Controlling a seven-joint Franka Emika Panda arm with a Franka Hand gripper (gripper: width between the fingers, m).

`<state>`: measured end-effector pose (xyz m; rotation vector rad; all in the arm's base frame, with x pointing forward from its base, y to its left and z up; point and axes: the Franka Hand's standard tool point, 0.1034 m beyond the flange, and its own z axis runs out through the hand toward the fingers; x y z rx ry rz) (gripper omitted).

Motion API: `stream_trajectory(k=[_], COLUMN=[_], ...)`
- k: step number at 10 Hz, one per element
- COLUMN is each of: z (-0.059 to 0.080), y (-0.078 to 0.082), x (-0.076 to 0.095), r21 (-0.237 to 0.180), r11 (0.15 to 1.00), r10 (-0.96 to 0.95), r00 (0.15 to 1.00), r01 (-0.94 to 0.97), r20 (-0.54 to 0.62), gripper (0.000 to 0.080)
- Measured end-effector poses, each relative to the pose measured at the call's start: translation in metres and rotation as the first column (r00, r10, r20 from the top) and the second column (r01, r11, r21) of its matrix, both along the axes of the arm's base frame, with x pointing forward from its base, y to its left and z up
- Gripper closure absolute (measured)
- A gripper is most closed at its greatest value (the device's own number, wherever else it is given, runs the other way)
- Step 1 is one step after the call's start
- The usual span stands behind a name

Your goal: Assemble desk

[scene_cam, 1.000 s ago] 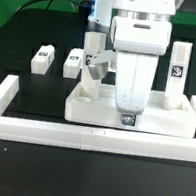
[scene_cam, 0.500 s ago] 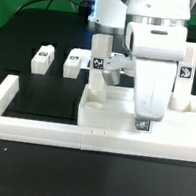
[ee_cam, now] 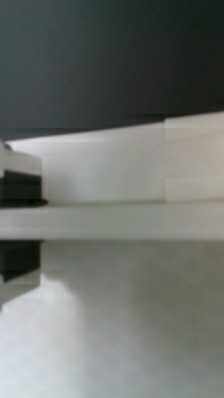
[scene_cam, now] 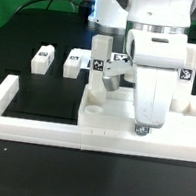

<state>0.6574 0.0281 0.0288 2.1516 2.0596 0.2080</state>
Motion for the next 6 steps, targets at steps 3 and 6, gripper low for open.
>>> stream_trajectory(k=[3,6], z=[0.0,0.0], y=[0.0,0.0], x=[0.0,0.0], r21=[0.0,0.0], r11=[1.0,1.0], r10=[0.0,0.0], r00=[1.0,1.0], r01=[0.0,0.0], r20=[0.0,0.0], gripper=[0.0735,0.0417])
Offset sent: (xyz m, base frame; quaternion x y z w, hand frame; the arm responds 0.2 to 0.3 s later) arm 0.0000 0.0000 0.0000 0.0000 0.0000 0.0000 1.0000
